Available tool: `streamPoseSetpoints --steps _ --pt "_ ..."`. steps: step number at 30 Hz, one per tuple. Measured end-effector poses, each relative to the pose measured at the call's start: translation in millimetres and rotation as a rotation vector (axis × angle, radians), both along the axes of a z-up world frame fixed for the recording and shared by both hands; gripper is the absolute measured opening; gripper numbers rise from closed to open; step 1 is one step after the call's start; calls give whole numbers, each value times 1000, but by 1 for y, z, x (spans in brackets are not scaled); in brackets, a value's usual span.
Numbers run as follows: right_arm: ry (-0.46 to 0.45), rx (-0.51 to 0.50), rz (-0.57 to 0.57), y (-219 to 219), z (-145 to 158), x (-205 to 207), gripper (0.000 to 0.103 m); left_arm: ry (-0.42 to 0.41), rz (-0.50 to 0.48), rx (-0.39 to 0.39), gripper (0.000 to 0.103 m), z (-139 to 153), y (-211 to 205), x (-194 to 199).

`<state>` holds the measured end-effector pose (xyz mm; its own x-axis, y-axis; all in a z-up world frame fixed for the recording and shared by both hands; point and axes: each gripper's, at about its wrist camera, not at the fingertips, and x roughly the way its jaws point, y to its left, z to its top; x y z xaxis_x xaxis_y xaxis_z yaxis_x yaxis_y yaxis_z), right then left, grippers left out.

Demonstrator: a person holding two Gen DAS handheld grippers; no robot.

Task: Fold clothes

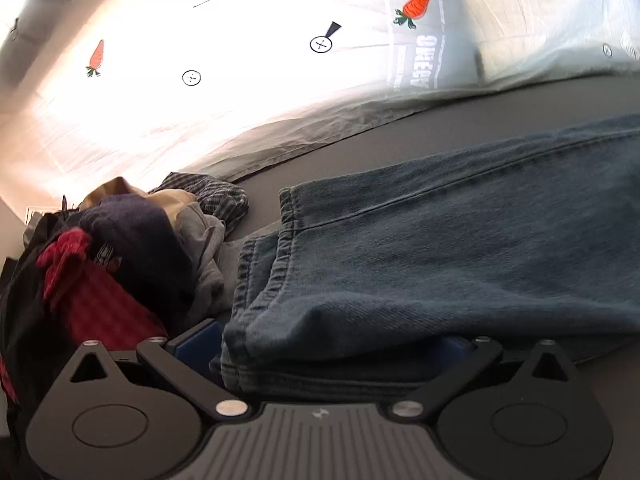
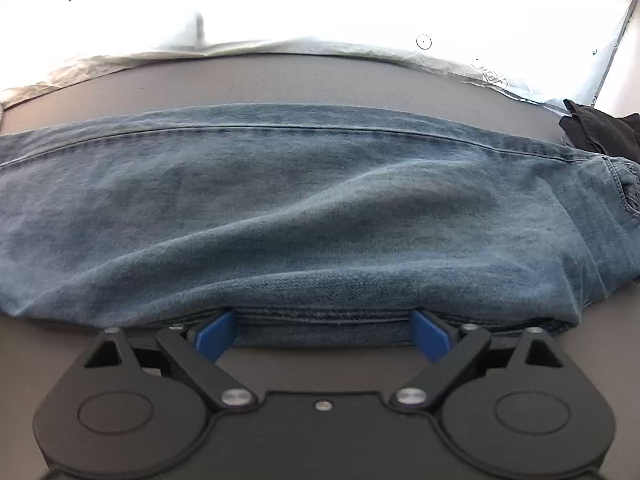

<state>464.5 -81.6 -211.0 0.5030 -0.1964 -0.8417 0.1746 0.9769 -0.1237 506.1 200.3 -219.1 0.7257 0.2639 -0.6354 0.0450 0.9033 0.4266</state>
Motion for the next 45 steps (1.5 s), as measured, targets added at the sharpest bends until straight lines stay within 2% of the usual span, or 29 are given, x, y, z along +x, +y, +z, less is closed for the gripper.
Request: streamPoseSetpoints --steps 4,10,14,16,19,22,27,31,35,40,45 --pt "4 10 1 -1 3 8 94 -10 -8 23 103 6 0 16" --pt "1 79 -42 -13 0 30 94 -12 34 -28 103 9 4 56" --pt "-35 120 -79 -19 0 47 94 41 102 -65 103 1 14 85" --pt "-13 117 -85 -19 -3 53 94 75 140 -61 103 -4 19 92" --pt "-2 115 -75 -14 -6 52 94 95 164 -77 103 -6 26 85" --pt "-31 122 -71 -10 -4 39 94 108 172 -94 103 -5 29 65" --pt "-66 167 -47 0 -1 17 94 122 137 -58 103 -14 26 20" --pt "-89 208 -22 10 2 0 95 119 134 -86 103 -14 31 -6" --pt "-72 123 67 27 -7 -4 95 124 171 -154 103 -13 41 -15" --pt "-60 -91 164 45 -20 -8 98 129 218 -236 103 -15 51 -18" --pt "-22 83 42 17 -26 -19 101 165 249 -320 103 -14 61 -13"
